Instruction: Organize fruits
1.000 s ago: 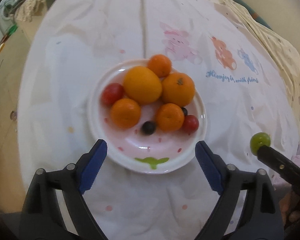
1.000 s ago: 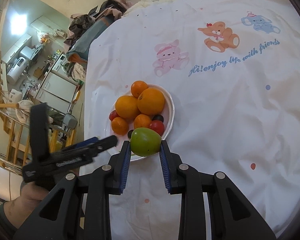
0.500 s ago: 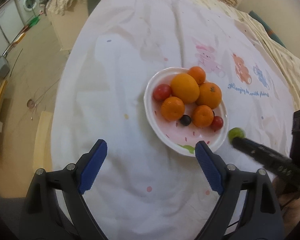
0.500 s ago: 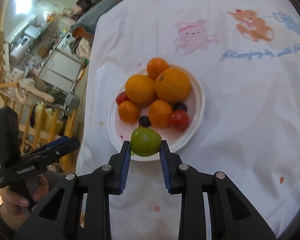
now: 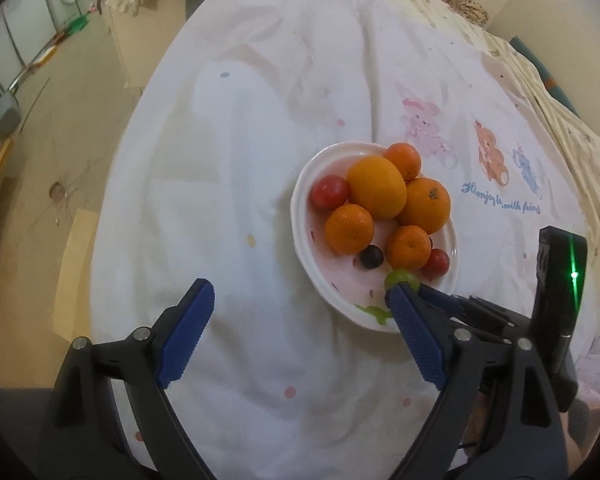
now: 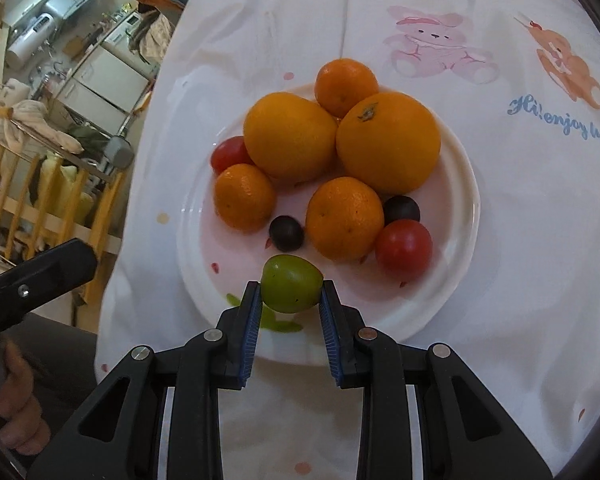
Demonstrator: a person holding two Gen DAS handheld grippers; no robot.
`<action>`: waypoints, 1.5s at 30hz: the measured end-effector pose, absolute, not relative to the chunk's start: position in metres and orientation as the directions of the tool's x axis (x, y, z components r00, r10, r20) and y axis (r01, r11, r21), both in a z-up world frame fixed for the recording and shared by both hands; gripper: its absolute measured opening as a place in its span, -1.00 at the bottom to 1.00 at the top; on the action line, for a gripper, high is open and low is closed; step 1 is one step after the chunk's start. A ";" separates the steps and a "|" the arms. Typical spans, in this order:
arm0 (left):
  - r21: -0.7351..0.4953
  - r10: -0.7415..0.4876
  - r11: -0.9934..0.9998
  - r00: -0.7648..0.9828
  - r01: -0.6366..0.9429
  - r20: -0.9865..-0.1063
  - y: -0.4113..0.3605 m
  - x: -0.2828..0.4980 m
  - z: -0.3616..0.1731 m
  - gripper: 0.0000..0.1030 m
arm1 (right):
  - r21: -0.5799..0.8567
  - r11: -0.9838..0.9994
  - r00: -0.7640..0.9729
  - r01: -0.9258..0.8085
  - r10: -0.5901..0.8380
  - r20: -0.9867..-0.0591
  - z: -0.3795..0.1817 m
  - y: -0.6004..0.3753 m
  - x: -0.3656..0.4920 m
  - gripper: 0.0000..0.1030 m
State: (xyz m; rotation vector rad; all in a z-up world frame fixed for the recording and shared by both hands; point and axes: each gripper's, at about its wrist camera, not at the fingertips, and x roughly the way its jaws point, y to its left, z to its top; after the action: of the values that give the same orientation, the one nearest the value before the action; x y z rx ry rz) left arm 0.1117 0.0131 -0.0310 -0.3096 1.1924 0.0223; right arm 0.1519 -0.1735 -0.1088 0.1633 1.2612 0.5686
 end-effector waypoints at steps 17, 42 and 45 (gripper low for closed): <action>-0.211 -0.126 0.962 0.402 -0.174 -0.907 0.016 0.103 -0.027 0.70 | 0.392 0.852 0.233 -0.346 0.483 -0.844 -0.073 -0.193 0.128 0.61; -0.046 -0.013 0.999 0.719 -0.027 -0.695 -0.009 0.008 0.035 0.99 | 0.303 0.929 0.681 -0.212 0.363 -0.636 0.020 -0.252 0.023 1.00; -0.010 0.013 1.000 0.727 -0.028 -0.686 -0.014 0.006 0.034 0.99 | 0.264 0.944 0.692 -0.198 0.325 -0.644 0.015 -0.248 0.023 1.00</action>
State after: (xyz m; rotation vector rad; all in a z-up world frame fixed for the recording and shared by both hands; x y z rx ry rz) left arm 0.0056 -0.0141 0.0340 -0.0204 0.7562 0.0228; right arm 0.0231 -0.2477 0.0150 0.1792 0.7520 0.2936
